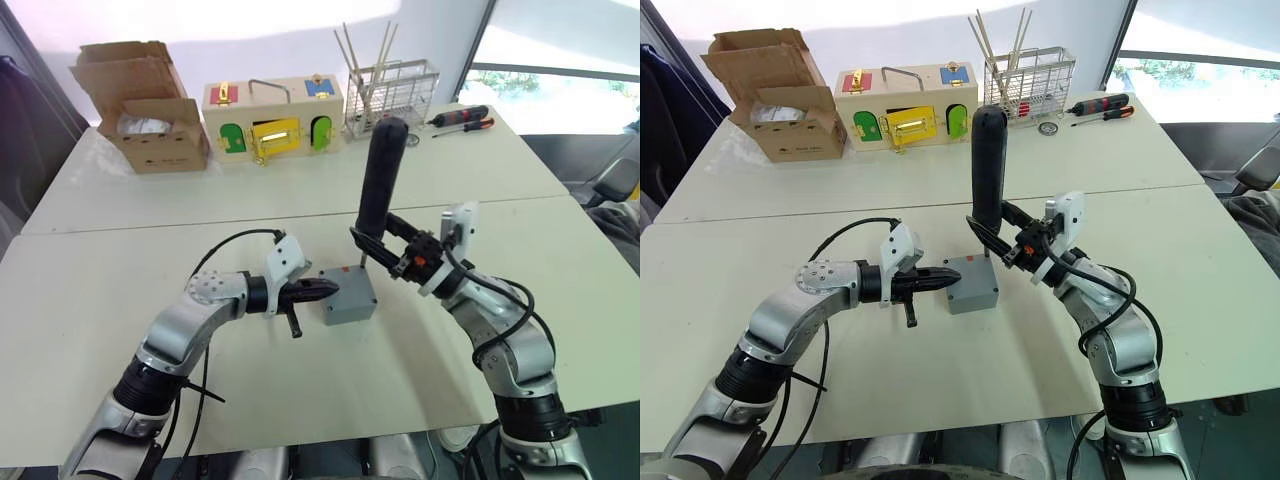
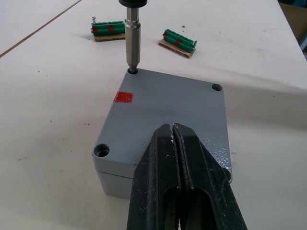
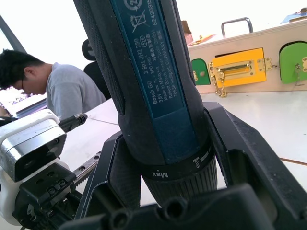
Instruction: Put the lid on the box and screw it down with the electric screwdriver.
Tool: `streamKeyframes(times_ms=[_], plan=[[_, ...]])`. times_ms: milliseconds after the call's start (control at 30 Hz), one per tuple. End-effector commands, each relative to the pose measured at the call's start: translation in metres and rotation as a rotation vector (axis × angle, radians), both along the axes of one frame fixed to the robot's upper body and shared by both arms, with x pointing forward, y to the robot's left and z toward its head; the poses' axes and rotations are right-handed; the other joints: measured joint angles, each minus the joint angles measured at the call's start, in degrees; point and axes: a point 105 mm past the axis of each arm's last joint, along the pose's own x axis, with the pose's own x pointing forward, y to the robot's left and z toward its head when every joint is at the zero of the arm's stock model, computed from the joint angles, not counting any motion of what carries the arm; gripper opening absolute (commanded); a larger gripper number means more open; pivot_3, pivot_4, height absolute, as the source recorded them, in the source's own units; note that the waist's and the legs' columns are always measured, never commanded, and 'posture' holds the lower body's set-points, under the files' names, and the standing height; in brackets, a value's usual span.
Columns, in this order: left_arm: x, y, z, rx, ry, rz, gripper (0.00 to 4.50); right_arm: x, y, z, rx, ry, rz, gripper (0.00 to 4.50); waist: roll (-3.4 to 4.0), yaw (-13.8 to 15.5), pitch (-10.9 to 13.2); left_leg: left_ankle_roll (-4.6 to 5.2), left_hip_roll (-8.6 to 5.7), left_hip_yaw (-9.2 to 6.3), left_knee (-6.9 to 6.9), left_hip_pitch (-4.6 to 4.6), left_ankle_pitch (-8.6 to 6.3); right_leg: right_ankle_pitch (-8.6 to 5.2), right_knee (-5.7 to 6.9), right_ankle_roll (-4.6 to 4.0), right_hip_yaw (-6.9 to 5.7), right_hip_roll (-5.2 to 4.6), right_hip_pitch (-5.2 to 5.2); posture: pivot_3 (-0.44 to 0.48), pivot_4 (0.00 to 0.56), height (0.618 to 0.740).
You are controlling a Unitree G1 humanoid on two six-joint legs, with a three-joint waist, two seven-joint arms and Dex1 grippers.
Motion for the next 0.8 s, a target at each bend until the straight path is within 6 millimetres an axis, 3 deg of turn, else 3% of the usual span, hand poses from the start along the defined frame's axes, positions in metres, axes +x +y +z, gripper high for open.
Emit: streamKeyframes(times_ms=[33,800], plan=[[-0.003,-0.003,0.001,0.010,-0.013,-0.019,0.00,-0.003,0.003,-0.053,-0.050,0.206,0.020,1.76,0.00,0.0,0.0,0.00,0.00,0.00,-0.05,0.10,0.00,-0.04,0.00,-0.03,0.00,0.00,0.07,0.000,0.150,0.739],[-0.003,-0.004,-0.001,0.014,-0.012,-0.020,0.00,-0.003,0.004,-0.070,-0.083,0.237,0.009,1.76,-0.10,0.0,-0.2,-0.01,0.03,-0.02,-0.13,0.27,-0.01,-0.13,0.00,-0.02,0.00,-0.01,0.19,0.000,0.150,0.739]])
